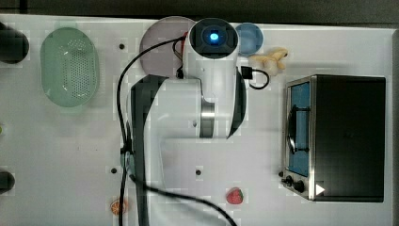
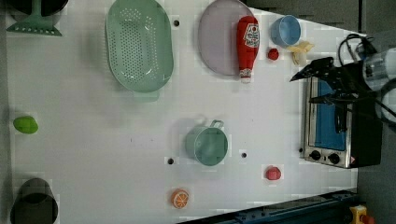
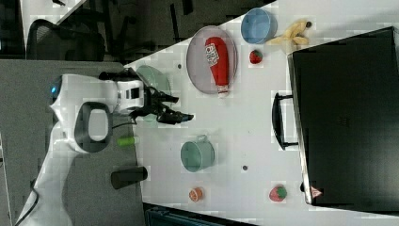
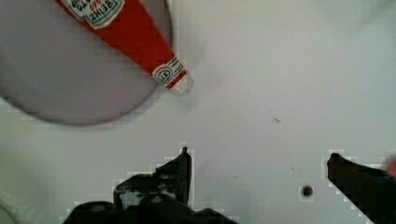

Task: Pick ketchup from plate and place it on table.

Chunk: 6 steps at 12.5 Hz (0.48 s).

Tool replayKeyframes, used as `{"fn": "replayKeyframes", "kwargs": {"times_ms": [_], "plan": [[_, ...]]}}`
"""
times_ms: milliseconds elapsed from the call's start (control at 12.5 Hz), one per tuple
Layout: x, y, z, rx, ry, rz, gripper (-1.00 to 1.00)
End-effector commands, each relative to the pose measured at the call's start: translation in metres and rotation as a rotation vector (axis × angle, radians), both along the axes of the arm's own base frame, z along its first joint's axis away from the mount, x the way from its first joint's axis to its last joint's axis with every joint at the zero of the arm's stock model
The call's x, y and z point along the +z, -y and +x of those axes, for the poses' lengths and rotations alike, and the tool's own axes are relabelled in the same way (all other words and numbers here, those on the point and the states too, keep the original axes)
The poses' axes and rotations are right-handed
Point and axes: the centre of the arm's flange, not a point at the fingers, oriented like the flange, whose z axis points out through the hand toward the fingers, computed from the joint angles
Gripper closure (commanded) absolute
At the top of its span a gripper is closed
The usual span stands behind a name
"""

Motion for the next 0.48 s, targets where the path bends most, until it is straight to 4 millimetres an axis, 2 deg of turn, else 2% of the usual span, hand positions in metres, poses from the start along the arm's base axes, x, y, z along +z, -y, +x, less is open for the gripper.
{"fn": "replayKeyframes", "kwargs": {"times_ms": [80,480], "plan": [[0.002,-0.013,0.014,0.175,0.084,0.022,-1.00],[-0.061,-0.019,0.048,0.470,0.138,0.056,-1.00]]}}
